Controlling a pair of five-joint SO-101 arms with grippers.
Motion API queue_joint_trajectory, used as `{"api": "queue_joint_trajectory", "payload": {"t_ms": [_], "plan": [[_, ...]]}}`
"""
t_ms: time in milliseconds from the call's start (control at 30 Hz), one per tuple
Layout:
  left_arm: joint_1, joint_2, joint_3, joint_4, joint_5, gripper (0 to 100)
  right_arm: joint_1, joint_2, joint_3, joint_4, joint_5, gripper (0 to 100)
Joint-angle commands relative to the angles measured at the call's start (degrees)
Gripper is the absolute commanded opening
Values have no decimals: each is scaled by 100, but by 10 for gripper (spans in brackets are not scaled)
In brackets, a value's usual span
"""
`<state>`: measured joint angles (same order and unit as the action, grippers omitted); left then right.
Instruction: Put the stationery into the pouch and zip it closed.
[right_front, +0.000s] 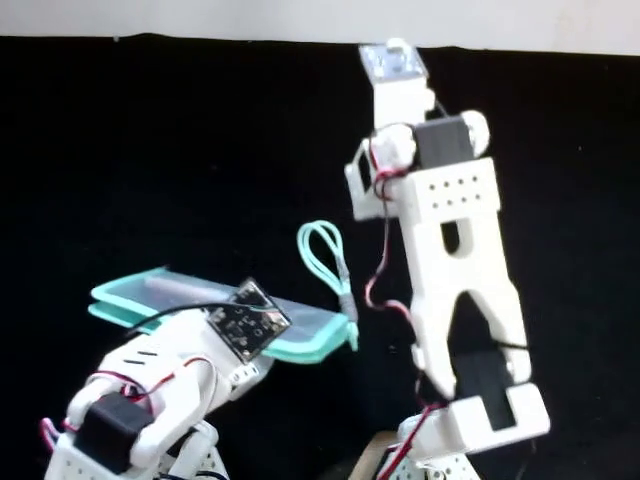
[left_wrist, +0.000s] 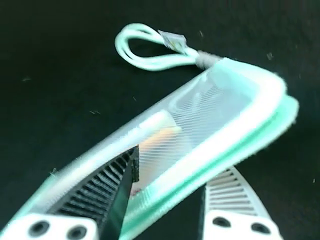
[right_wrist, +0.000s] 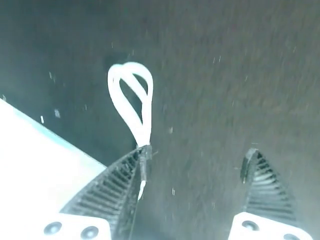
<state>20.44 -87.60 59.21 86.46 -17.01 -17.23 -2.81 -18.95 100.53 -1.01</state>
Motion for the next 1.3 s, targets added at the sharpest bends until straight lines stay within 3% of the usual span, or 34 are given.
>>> {"api": "queue_joint_trajectory", "payload": {"t_ms": [0, 233, 467, 533, 867, 967, 1133, 1267], "plan": [[-347, -48, -822, -290, -70, 207, 66, -936, 549, 40, -26, 286], [-523, 4, -1341, -457, -53, 207, 75, -1982, 1235, 40, -26, 286], [-1754, 13, -620, -2875, -44, 191, 66, -2536, 1815, 31, -44, 286], [-1851, 13, -549, -3156, -44, 170, 66, -2668, 1824, 40, -53, 286], [-1859, -48, -576, -2505, -44, 160, -488, -3081, 2229, 48, -62, 280], [-1859, -57, -611, -2268, -44, 150, -523, -3222, 2422, 40, -26, 214], [-1859, -57, -1051, -1820, -53, 2, -514, -3565, 2721, 4, -18, 74], [-1859, -57, -1288, -1363, -53, 7, -505, -4092, 3125, -365, -18, 5]]}}
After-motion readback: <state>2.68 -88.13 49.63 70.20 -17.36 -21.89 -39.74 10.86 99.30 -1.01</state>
